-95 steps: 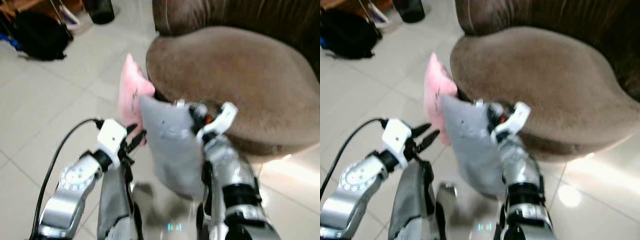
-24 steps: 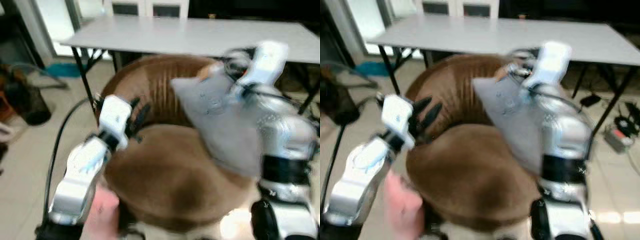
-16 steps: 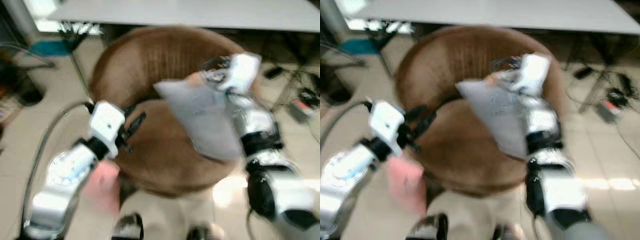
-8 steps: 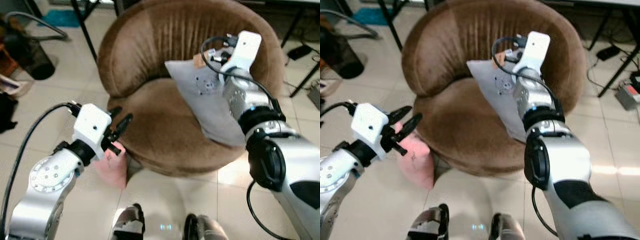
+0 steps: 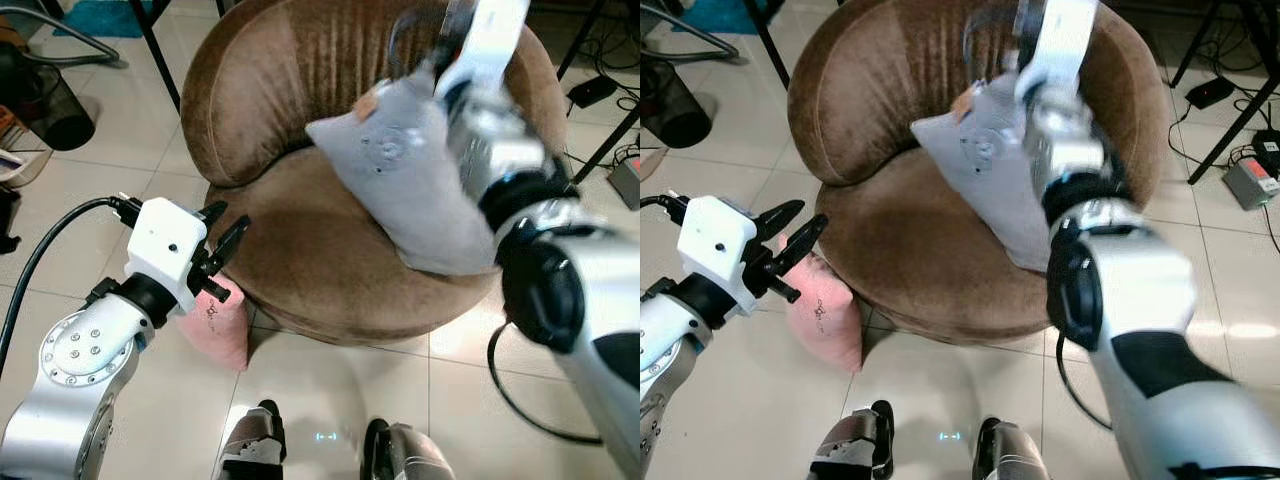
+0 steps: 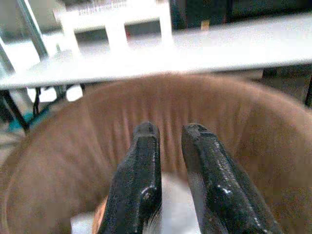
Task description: Move the pillow to the sofa from floor
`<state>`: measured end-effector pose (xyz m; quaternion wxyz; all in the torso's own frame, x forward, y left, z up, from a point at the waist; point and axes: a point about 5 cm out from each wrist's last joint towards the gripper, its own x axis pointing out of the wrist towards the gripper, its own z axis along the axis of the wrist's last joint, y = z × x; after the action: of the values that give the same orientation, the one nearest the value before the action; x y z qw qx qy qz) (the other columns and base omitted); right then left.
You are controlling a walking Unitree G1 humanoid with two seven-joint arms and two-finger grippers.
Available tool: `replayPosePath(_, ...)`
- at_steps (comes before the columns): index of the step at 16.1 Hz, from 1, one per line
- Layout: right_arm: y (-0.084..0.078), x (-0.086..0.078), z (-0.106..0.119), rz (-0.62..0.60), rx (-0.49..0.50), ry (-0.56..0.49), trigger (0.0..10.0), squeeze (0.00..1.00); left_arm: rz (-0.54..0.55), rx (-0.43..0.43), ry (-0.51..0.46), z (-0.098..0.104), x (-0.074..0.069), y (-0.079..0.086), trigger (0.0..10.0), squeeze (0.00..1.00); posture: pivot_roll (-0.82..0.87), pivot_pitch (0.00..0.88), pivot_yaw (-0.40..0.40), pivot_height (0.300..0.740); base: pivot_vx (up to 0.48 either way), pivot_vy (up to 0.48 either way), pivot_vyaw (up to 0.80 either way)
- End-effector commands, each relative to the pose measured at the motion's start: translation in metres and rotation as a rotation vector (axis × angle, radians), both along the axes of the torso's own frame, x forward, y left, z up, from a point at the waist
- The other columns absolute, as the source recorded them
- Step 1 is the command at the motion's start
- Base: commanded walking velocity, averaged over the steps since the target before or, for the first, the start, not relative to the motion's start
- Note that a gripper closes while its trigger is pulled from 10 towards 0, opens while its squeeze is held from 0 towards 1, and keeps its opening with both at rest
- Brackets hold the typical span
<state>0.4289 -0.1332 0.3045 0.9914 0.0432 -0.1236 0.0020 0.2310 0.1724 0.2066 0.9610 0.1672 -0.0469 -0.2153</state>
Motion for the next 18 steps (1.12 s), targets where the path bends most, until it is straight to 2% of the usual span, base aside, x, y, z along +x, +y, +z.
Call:
replayPosePath(1, -0.005, 0.0, 0.009, -0.027, -0.002, -0.031, 10.0, 0.0, 0.024, 0.012, 0.003, 0.0, 0.002, 0.003, 10.0, 0.0, 0.21, 0.247, 0.004, 0.74, 0.0, 0.0, 0.0)
replayPosePath(4, -0.008, 0.0, 0.008, 0.005, 0.044, -0.03, 10.0, 0.0, 0.076, 0.017, 0.013, -0.009, 0.011, 0.005, 10.0, 0.0, 0.17, 0.205, -0.005, 0.74, 0.0, 0.0, 0.0)
replayPosePath(5, -0.008, -0.001, -0.002, 0.03, 0.024, -0.019, 10.0, 0.0, 0.101, 0.013, 0.043, -0.016, 0.014, 0.006, 10.0, 0.0, 0.15, 0.184, -0.005, 0.74, 0.0, 0.0, 0.0)
replayPosePath(8, -0.018, -0.007, -0.064, 0.049, 0.047, 0.108, 10.0, 0.0, 0.146, -0.044, 0.09, -0.032, 0.018, 0.004, 10.0, 0.0, 0.08, 0.135, 0.005, 0.74, 0.0, 0.0, 0.0)
replayPosePath(9, -0.022, -0.014, -0.09, 0.039, 0.056, 0.143, 10.0, 0.0, 0.161, -0.053, 0.095, -0.037, 0.021, 0.002, 10.0, 0.0, 0.07, 0.12, 0.013, 0.74, 0.0, 0.0, 0.0)
replayPosePath(10, -0.023, -0.021, -0.107, 0.04, 0.069, 0.161, 10.0, 0.0, 0.176, -0.052, 0.102, -0.04, 0.022, 0.002, 10.0, 0.0, 0.06, 0.105, 0.018, 0.74, 0.0, 0.0, 0.0)
replayPosePath(11, -0.021, -0.06, -0.152, 0.051, 0.11, 0.218, 10.0, 0.0, 0.193, -0.035, 0.101, -0.047, 0.024, 0.0, 10.0, 0.0, 0.04, 0.075, 0.034, 0.74, 0.0, 0.0, 0.0)
replayPosePath(12, -0.02, -0.082, -0.165, 0.045, 0.129, 0.251, 10.0, 0.0, 0.184, -0.015, 0.094, -0.049, 0.026, -0.001, 10.0, 0.0, 0.03, 0.069, 0.042, 0.74, 0.0, 0.0, 0.0)
replayPosePath(14, -0.018, -0.117, -0.178, 0.012, 0.176, 0.275, 10.0, 0.0, 0.179, -0.01, 0.082, -0.049, 0.035, -0.005, 10.0, 0.0, 0.01, 0.047, 0.065, 0.74, 0.0, 0.0, 0.0)
replayPosePath(16, -0.015, -0.142, -0.182, 0.01, 0.145, 0.268, 10.0, 0.0, 0.19, -0.032, 0.091, -0.054, 0.041, -0.007, 10.0, 0.0, -0.01, 0.027, 0.083, 0.74, 0.0, 0.0, 0.0)
replayPosePath(17, -0.015, -0.158, -0.186, 0.004, 0.113, 0.298, 10.0, 0.0, 0.206, -0.051, 0.101, -0.06, 0.042, -0.006, 10.0, 0.0, -0.03, 0.017, 0.085, 0.74, 0.0, 0.3, 0.0)
replayPosePath(18, -0.019, -0.166, -0.19, -0.013, 0.057, 0.341, 10.0, 0.0, 0.228, -0.049, 0.109, -0.066, 0.043, -0.005, 10.0, 0.0, -0.03, 0.013, 0.084, 0.74, 0.0, 0.349, 0.0)
